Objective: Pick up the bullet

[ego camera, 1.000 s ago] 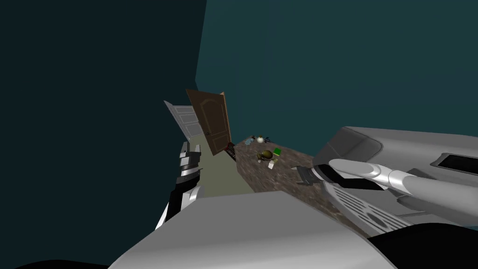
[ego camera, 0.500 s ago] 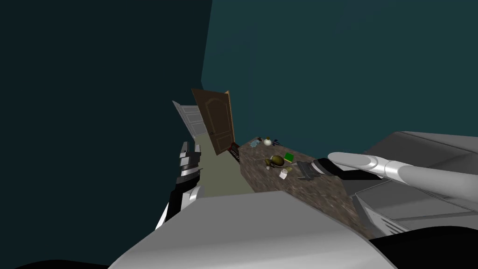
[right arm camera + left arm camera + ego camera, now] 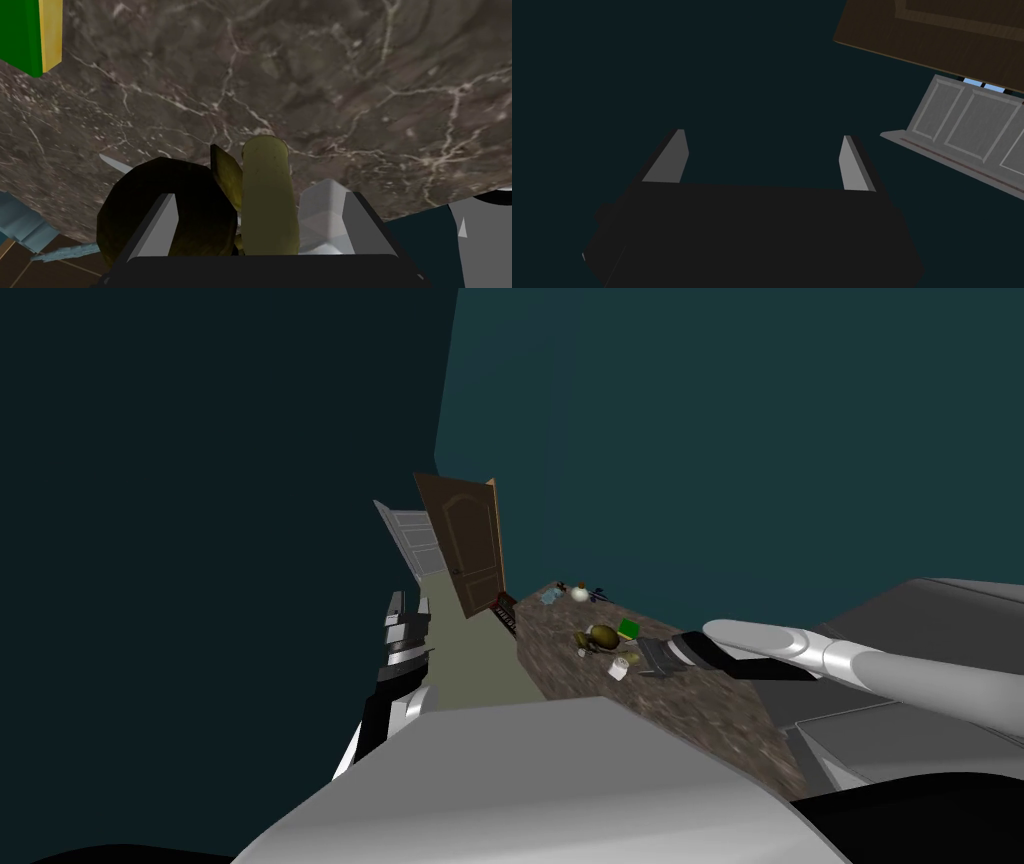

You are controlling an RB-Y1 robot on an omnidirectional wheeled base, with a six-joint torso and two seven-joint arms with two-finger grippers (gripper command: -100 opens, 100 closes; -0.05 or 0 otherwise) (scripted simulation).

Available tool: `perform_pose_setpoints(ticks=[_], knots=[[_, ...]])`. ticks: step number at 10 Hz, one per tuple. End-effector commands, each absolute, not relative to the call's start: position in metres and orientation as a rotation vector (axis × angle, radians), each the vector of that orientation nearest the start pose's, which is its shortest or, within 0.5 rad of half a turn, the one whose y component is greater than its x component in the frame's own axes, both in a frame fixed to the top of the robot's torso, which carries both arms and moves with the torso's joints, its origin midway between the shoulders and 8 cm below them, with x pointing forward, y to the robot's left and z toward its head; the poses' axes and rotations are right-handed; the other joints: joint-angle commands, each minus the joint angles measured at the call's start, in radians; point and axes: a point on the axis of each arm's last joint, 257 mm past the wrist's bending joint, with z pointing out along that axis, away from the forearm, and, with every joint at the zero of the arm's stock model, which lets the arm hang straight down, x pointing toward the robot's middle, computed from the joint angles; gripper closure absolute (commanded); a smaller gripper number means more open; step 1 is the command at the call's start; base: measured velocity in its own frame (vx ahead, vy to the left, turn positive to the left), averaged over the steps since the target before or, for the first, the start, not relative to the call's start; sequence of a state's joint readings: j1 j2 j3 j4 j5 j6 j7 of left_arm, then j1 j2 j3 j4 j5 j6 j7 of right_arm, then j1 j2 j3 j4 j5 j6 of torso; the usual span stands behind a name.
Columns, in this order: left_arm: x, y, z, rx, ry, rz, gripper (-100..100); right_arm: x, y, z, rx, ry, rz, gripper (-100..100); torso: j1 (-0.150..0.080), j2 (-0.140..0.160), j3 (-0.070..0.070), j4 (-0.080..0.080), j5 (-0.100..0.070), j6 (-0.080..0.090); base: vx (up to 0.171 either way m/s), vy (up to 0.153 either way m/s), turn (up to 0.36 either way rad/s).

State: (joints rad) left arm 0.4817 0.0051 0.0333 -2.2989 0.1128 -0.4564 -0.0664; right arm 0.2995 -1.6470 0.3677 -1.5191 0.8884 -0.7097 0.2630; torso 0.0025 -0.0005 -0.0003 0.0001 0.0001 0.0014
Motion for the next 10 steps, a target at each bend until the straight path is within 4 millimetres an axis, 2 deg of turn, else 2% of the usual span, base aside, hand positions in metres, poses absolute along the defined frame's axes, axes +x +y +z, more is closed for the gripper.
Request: perform_pose_setpoints(ticks=[1, 5, 6, 7, 8, 9, 10], knots=[[0.345, 0.301, 0.031, -0.701, 0.568, -1.286, 0, 0.286, -0.502, -0.296, -1.581, 2.186, 0.028, 100, 0.000, 0.000, 0.000, 0.000, 0.000, 0.000, 0.000, 0.000, 0.000], [0.345, 0.301, 0.031, -0.701, 0.568, -1.286, 0, 0.285, -0.502, -0.297, -1.581, 2.188, 0.032, 100, -0.001, -0.001, 0.000, 0.000, 0.000, -0.001, -0.001, 0.001, -0.003], [0.345, 0.301, 0.031, -0.701, 0.568, -1.286, 0, 0.285, -0.502, -0.297, -1.581, 2.188, 0.032, 0, -0.001, -0.001, 0.000, 0.000, 0.000, -0.001, 0.000, 0.000, 0.000], [0.345, 0.301, 0.031, -0.701, 0.568, -1.286, 0, 0.290, -0.500, -0.286, -1.592, 2.181, 0.029, 100, -0.001, -0.001, 0.000, 0.000, 0.000, -0.001, -0.013, -0.005, -0.101], [0.345, 0.301, 0.031, -0.701, 0.569, -1.286, 0, 0.292, -0.499, -0.281, -1.598, 2.178, 0.030, 100, -0.001, 0.000, 0.000, 0.001, 0.000, 0.000, -0.024, -0.010, -0.093], [0.345, 0.301, 0.031, -0.701, 0.568, -1.286, 0, 0.291, -0.500, -0.285, -1.594, 2.180, 0.029, 100, -0.002, 0.001, 0.001, 0.001, 0.000, 0.000, -0.011, -0.006, -0.015], [0.345, 0.301, 0.031, -0.701, 0.568, -1.286, 0, 0.291, -0.500, -0.284, -1.595, 2.179, 0.029, 0, -0.002, 0.001, 0.001, 0.001, 0.000, -0.001, 0.000, 0.000, 0.000]])
